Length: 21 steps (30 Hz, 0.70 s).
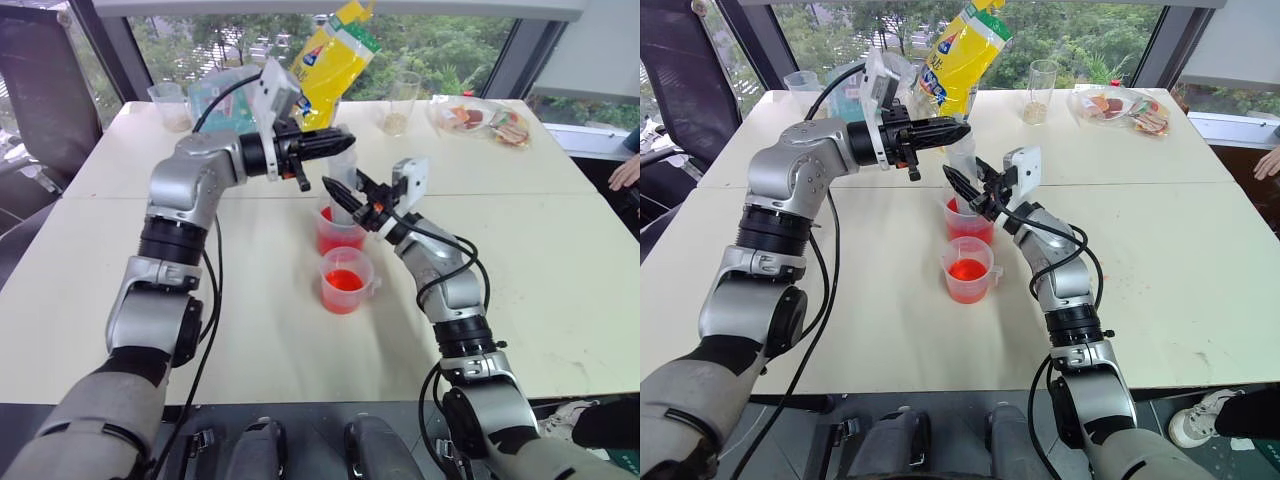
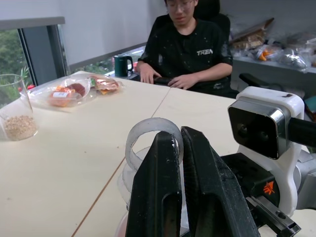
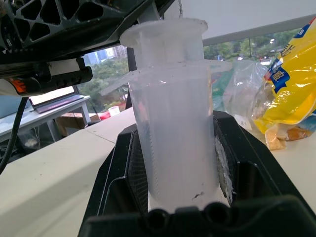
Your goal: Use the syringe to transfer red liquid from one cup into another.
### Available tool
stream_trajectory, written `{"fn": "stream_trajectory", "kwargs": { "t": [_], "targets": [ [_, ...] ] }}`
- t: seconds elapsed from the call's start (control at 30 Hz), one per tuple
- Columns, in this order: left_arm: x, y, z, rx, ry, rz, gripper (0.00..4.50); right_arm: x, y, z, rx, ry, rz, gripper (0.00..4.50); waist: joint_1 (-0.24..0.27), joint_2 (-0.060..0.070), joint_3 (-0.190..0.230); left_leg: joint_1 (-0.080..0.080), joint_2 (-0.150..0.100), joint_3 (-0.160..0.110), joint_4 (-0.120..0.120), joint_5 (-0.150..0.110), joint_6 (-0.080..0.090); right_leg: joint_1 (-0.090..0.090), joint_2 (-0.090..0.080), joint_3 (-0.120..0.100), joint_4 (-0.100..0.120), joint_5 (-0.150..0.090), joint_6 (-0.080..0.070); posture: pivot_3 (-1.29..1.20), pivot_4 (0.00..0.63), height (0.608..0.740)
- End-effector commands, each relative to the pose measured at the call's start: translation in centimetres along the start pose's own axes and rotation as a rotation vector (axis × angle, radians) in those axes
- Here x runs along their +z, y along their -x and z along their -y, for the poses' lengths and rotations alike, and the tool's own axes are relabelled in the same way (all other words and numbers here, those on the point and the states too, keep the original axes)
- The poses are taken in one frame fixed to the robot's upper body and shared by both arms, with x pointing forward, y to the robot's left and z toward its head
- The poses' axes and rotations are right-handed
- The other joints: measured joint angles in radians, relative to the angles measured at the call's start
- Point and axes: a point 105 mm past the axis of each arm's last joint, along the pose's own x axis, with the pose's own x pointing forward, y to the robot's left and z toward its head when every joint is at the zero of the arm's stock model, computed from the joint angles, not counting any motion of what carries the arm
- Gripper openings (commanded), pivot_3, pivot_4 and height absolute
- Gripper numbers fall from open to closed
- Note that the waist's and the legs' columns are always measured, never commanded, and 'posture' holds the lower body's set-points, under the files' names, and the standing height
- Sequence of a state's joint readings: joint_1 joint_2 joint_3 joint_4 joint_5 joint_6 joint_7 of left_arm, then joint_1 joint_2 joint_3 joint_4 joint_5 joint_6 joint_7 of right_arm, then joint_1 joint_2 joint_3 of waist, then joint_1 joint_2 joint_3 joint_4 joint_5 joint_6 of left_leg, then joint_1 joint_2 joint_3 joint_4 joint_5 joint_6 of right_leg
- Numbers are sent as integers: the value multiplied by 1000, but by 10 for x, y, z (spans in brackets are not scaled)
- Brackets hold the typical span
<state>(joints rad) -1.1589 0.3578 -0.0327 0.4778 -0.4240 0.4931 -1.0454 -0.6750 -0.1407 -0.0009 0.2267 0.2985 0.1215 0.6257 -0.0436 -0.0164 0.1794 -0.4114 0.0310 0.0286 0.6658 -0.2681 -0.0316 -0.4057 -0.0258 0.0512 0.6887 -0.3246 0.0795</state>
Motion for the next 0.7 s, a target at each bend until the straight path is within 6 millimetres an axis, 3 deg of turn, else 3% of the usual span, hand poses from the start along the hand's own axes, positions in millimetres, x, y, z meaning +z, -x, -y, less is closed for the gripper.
{"fn": "stream_trajectory", "kwargs": {
  "t": [0.03,0.37,0.47,0.7],
  "targets": [
    [71,10,-2,43,-193,174,39,-23,2,-14,67,-28,-82,1415,0,0,0,0,0,0,0,0,0,0,0,0,0,0,0,0,150,740],
    [72,10,-2,37,-194,177,39,-19,1,-14,65,-22,-70,1415,0,0,0,0,0,0,0,0,0,0,0,0,0,0,0,0,150,740],
    [68,10,-1,32,-183,169,1013,-10,-1,-11,59,-9,-44,1415,-1,0,0,0,0,0,0,0,0,0,0,0,0,0,0,0,150,740],
    [49,13,4,1,-158,112,4187,26,-10,2,27,23,44,1415,0,0,0,0,0,0,0,0,0,0,0,0,0,0,0,0,150,740]
  ]
}}
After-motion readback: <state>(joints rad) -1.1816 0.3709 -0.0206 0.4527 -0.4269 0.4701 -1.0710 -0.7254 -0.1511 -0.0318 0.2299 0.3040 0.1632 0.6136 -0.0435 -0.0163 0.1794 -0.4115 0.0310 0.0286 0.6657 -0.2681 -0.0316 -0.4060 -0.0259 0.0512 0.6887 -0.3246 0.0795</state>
